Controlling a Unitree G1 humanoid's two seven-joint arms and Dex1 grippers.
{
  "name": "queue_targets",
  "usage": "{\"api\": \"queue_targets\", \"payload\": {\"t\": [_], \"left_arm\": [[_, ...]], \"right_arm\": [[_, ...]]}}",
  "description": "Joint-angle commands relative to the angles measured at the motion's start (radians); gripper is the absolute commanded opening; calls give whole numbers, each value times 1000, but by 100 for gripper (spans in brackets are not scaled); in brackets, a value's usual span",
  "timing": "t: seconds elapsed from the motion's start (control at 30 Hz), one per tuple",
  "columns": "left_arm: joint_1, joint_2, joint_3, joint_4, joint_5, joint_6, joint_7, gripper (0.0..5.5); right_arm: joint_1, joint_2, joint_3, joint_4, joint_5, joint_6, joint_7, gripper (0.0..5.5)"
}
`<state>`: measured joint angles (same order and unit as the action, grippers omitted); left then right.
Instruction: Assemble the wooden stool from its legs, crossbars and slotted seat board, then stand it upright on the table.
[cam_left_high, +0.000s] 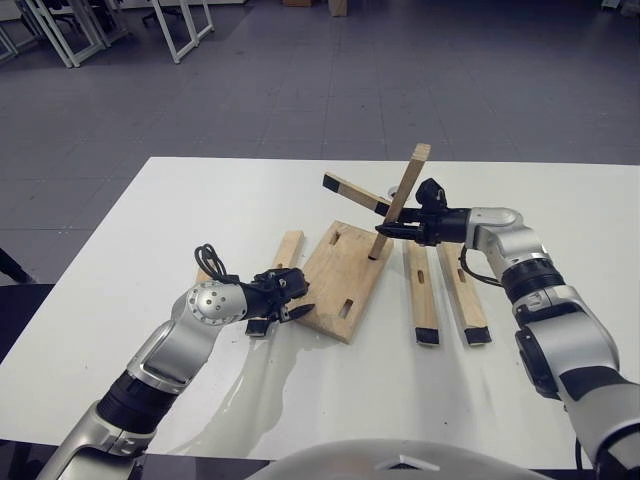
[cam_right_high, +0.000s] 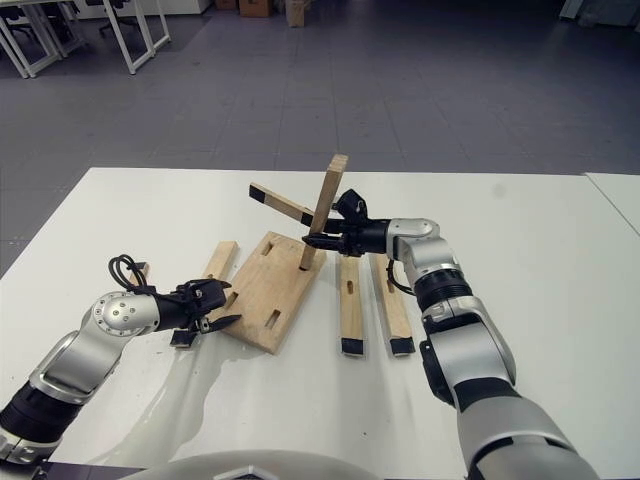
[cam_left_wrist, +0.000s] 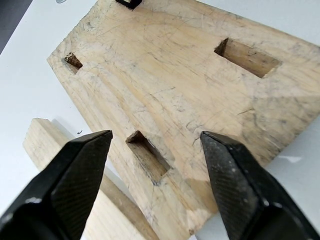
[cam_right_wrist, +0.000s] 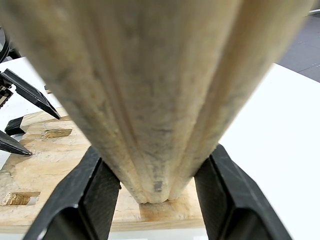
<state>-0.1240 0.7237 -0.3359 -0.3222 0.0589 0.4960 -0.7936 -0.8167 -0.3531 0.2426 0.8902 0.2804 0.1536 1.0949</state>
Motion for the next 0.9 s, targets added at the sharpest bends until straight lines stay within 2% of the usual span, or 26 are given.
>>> {"api": "queue_targets", "payload": {"t": [0.03,0.37,0.57,0.7,0.8,0.9], "left_arm": [[11,-19,-38,21,3,11,-19,329],[12,-32,-24,23,6,-1,-12,329],[22,-33,-24,22,5,-4,-14,329],[21,-35,-24,24,5,-1,-13,329],[14,-37,-26,34,6,-3,-15,329],[25,-33,-20,29,5,-2,-13,329]], "right_arm": [[188,-4,108,105,-182,106,-112,202],[151,-15,2,-134,-62,159,-108,202],[143,-20,-57,-261,-31,214,-87,317],[166,-74,-64,-330,-70,248,-95,389],[202,-176,-122,-463,-56,319,-103,389],[160,-266,-254,-542,-10,394,-156,389]]}}
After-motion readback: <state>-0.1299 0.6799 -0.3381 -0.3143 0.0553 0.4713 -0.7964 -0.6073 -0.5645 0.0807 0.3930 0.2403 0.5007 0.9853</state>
